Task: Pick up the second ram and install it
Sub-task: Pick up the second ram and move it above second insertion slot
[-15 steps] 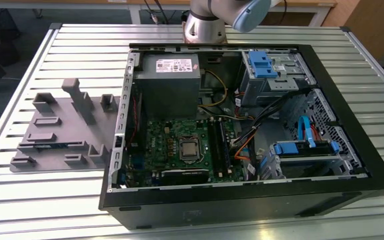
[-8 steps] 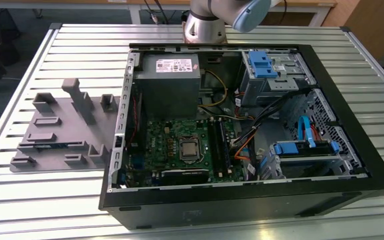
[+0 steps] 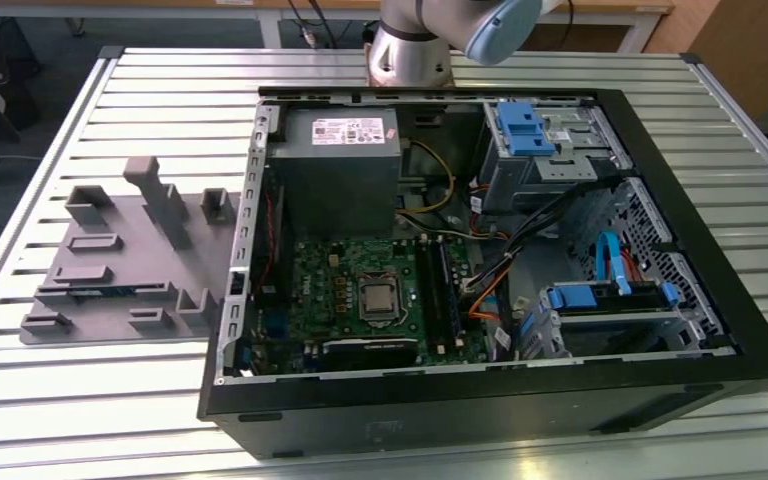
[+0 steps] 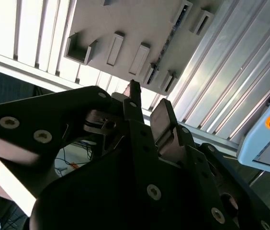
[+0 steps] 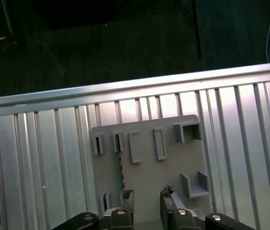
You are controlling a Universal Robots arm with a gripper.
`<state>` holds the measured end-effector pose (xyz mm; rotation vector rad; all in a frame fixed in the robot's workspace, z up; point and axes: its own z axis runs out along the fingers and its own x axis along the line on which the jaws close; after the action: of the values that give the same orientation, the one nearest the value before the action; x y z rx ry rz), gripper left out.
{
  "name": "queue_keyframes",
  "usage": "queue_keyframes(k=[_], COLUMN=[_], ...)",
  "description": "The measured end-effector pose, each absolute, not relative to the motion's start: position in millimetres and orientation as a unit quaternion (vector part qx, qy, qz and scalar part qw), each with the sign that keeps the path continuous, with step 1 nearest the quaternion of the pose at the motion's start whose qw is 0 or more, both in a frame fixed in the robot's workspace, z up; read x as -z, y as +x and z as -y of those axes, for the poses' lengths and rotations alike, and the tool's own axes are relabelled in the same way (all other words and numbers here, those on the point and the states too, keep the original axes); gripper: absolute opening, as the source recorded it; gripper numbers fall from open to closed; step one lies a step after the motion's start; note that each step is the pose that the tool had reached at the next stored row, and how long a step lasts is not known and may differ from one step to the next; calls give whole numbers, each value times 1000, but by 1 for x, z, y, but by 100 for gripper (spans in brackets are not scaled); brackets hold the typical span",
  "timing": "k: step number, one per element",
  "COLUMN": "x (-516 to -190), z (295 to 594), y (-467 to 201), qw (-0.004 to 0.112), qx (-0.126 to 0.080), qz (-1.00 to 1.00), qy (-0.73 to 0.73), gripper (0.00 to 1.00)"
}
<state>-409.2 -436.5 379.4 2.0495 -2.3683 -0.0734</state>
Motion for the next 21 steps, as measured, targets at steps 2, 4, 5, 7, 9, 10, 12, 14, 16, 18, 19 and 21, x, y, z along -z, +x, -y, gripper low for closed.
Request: queue_keyframes(k=[2,4,5,7,9,10,12,14,16,18,19,21], x=[-379,-379,-379,-378,-378,-377,-377,-371,-370,-370,-370,-369], z=[436,436,436,436,436,436,436,436,436,436,436,436], y=[-409,-409,-409,-409,-409,-409,-409,-409,-409,-409,-409,-409], qw=[4,3,3,3,3,3,3,3,3,3,3,3], qx=[23,23,22,22,22,22,22,22,22,22,22,22], qz=[755,755,755,755,755,755,755,755,755,755,755,755], qy=[655,655,655,655,655,655,655,655,655,655,655,655], gripper=[36,36,36,36,36,36,36,36,36,36,36,36])
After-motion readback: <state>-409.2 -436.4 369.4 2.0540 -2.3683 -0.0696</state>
